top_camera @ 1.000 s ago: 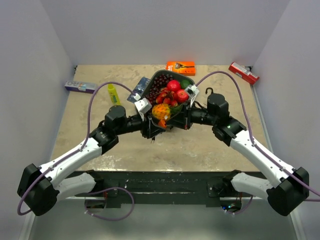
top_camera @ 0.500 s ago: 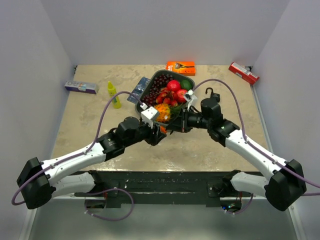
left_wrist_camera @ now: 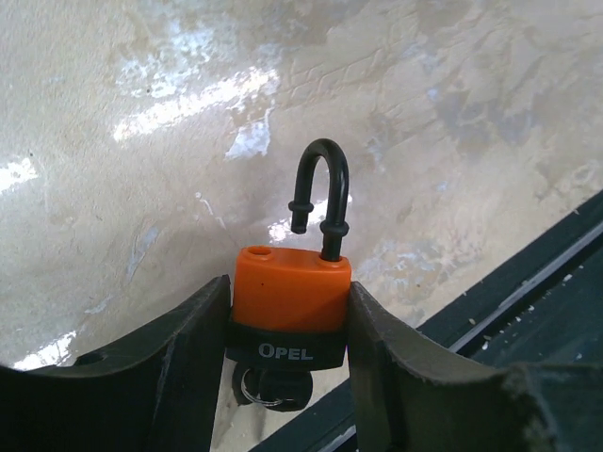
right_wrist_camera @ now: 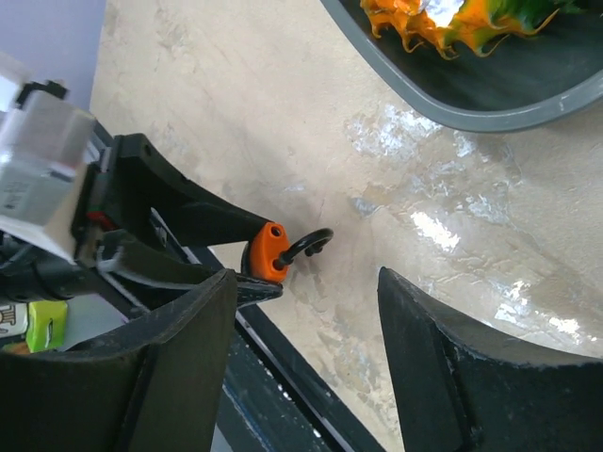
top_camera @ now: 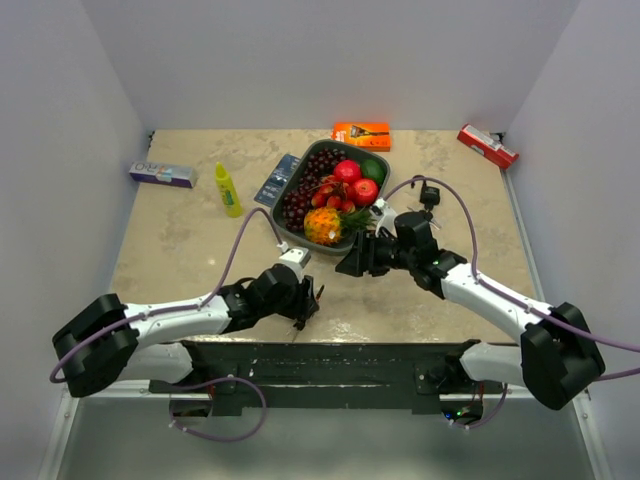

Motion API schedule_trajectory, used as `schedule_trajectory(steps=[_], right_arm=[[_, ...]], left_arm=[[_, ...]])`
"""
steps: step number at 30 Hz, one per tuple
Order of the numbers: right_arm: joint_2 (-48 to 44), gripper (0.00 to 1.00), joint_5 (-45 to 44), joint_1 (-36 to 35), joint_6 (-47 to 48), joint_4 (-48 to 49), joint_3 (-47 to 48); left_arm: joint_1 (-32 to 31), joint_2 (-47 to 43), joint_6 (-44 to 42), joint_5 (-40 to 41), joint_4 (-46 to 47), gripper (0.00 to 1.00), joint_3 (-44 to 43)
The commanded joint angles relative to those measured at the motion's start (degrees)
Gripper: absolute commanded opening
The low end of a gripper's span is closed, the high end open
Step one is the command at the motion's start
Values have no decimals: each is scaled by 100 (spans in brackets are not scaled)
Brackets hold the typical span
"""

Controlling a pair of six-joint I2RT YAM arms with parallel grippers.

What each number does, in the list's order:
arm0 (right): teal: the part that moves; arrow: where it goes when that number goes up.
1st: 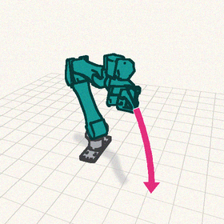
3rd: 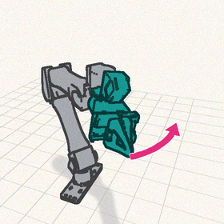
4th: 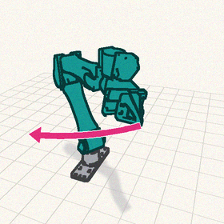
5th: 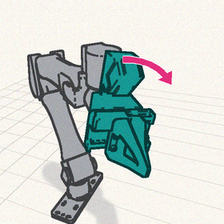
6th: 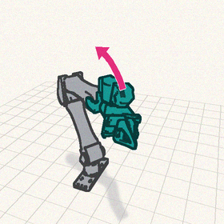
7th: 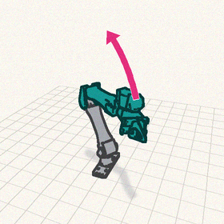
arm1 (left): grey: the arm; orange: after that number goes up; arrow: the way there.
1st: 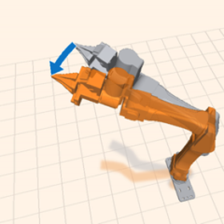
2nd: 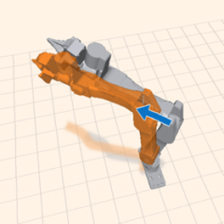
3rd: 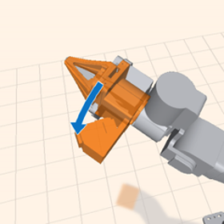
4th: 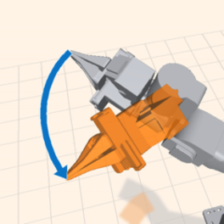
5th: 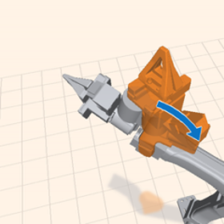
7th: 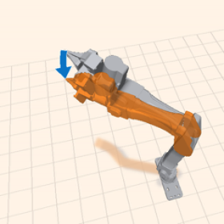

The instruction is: Unlock with the key

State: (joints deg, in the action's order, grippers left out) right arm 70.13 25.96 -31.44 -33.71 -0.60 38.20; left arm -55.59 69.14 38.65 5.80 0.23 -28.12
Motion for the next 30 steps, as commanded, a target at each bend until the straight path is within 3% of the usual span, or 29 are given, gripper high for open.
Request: schedule_trajectory(steps=[1, 6, 13, 30], right_arm=[[-131, 66, -231, -2, 172, 280, -31], [-131, 67, -275, -2, 277, 245, -75], [-8, 69, -196, 6, 357, 640, -330], [212, 70, -547, -64, 374, 842, -541]], left_arm=[[-22, 301, 336, 289, 417, 0, -176], [-22, 494, 362, -201, 1065, 0, -19], [391, 785, 424, -281, 900, 0, 70], [444, 1655, 98, 957, -392, 0, -467]])
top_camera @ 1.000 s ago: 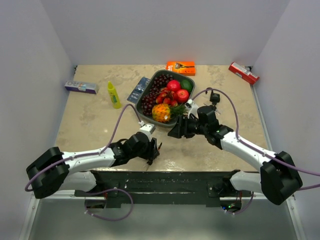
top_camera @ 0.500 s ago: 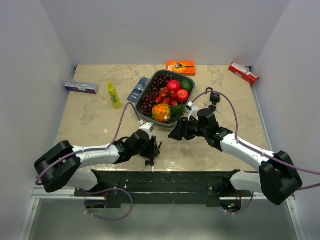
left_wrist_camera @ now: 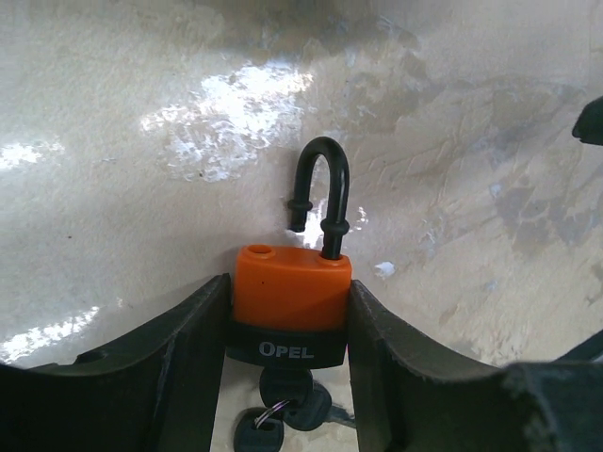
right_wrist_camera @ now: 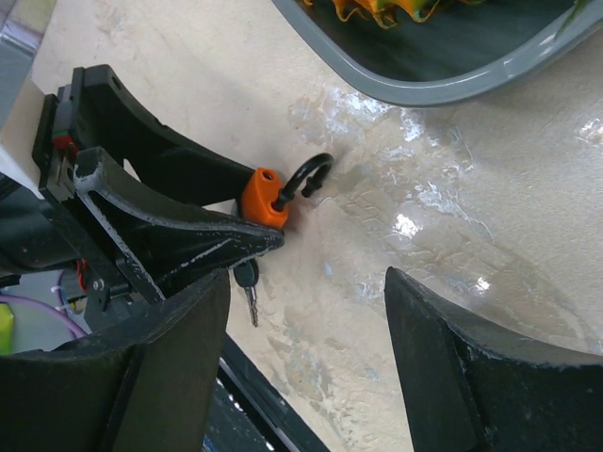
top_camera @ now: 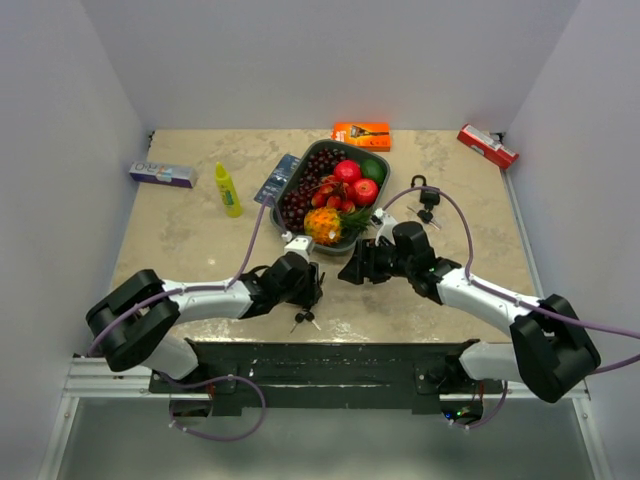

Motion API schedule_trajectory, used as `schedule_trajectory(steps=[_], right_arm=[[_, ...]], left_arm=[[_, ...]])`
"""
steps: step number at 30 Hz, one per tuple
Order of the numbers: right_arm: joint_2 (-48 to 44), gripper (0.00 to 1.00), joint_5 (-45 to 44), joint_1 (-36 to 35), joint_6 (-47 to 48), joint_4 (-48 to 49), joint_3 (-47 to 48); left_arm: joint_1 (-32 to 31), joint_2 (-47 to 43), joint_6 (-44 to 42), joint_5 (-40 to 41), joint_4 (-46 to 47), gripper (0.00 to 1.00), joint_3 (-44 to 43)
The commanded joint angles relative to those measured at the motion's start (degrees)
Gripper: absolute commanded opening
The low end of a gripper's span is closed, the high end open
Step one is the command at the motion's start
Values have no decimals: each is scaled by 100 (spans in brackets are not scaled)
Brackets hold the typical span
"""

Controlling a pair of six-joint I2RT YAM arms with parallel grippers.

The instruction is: Unlock with the key

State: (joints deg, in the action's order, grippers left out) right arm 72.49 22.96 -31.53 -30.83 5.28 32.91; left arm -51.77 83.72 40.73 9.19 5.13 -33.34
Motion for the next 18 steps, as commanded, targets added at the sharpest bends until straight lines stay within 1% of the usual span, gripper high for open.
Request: schedule_trajectory(steps=[1, 5, 7, 9, 11, 14, 16, 18], right_arm=[[-42, 70, -283, -55, 95, 254, -12], [-16, 71, -398, -134, 95, 359, -65], [107, 71, -337, -178, 51, 456, -39], [160, 73, -319, -309, -2, 535, 14], [134, 73, -554, -502, -72, 702, 5], [160, 74, -705, -713, -204, 1044, -21], [152, 74, -636, -758, -169, 1316, -38], [82, 75, -442, -741, 58, 1405, -39]], left_arm=[[70, 180, -92, 654, -890, 0, 56], [176, 206, -144, 620, -1040, 0, 12], [202, 127, -293, 453, -883, 2, 56], [211, -57, -390, 163, -601, 0, 214], [255, -224, -460, -118, -241, 0, 345], [316, -452, -706, -460, -30, 0, 468], [316, -681, -891, -707, 172, 0, 609], [360, -1102, -1014, -1136, 453, 0, 846]])
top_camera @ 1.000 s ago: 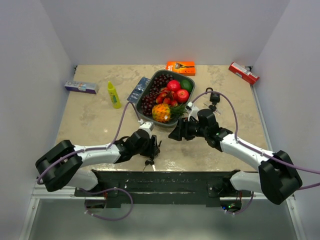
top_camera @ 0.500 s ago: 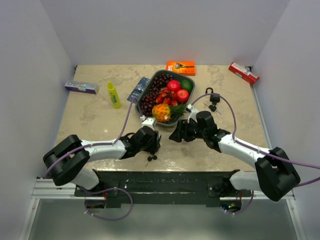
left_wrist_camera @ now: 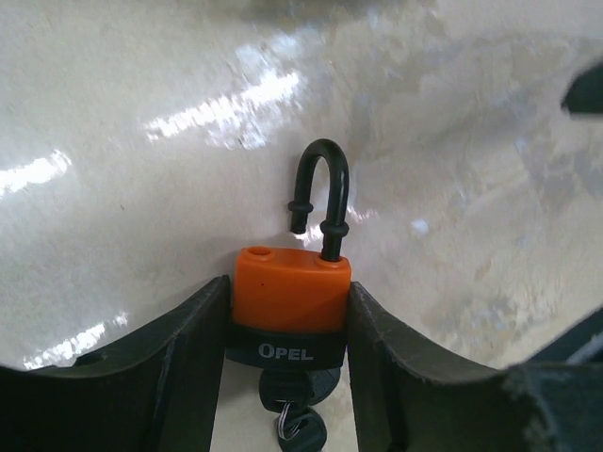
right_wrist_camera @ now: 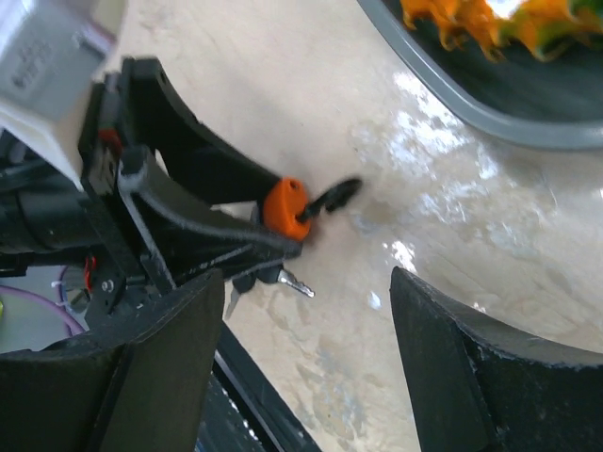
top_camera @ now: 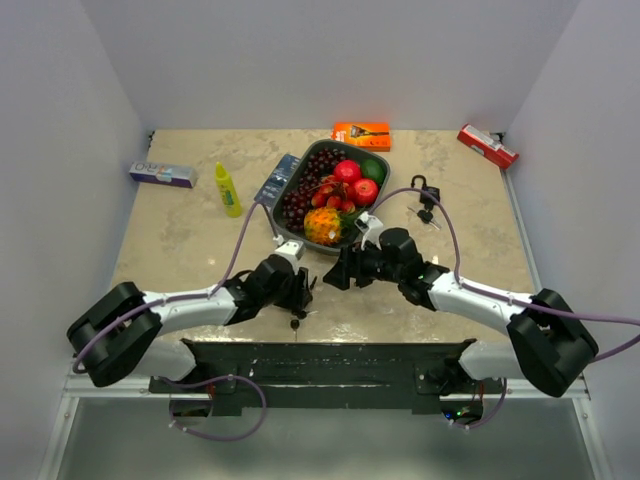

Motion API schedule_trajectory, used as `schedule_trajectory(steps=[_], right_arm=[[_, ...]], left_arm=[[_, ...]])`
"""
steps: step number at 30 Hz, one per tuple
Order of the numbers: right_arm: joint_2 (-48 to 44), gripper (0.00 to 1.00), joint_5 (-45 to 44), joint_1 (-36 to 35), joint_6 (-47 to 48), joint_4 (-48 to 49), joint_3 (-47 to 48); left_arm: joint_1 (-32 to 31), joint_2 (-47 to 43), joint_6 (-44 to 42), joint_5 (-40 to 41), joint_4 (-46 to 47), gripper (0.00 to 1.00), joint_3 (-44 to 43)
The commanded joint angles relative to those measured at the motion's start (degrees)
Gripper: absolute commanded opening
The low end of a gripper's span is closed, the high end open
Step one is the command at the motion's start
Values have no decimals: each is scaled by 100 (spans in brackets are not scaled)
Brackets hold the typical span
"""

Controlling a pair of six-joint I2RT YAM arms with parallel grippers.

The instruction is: Unlock with the key

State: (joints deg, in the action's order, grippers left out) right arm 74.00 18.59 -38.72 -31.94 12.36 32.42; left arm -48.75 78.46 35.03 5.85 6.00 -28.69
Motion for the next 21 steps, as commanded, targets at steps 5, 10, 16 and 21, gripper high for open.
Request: schedule_trajectory(steps=[5, 10, 16, 21], right_arm=[[-140, 77, 627, 5, 741, 917, -8], [272, 78, 1803, 5, 787, 1592, -52], [764, 75, 2166, 14, 689, 2060, -131], [1038, 74, 2395, 14, 733, 2235, -175]], left_arm=[[304, -1331, -576, -1936, 840, 0, 794], [410, -1535, -611, -2491, 1096, 0, 953], [428, -1640, -567, -2641, 1324, 0, 1049], [454, -1693, -471, -2808, 1571, 0, 1155]])
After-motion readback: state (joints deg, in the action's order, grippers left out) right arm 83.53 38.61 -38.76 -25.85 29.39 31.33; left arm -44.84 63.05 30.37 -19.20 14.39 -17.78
